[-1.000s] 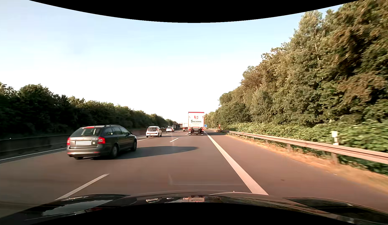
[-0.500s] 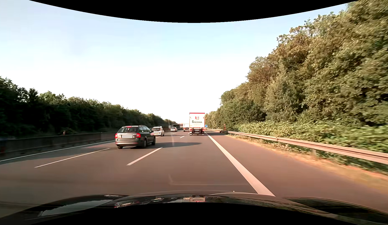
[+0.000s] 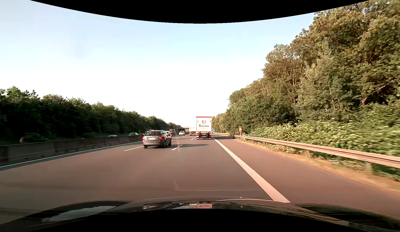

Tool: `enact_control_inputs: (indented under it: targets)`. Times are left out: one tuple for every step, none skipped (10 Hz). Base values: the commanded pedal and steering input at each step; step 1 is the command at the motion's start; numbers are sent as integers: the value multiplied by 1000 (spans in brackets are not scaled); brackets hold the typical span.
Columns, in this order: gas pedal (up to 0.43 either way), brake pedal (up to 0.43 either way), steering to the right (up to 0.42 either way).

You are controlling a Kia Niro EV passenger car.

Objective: Follow the waypoints while adhering to traffic rules and regulations

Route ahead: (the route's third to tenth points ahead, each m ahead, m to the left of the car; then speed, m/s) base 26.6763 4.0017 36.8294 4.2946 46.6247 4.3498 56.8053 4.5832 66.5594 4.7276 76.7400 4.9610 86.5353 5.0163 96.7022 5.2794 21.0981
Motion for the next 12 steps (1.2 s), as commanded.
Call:
enact_control_inputs:
  targets:
    - [228,0,-2]
    - [228,0,-2]
    - [228,0,-2]
    - [228,0,-2]
    - [228,0,-2]
    - [228,0,-2]
    - [228,0,-2]
    - [228,0,-2]
    - [228,0,-2]
    - [228,0,-2]
    - [228,0,-1]
    - [228,0,-2]
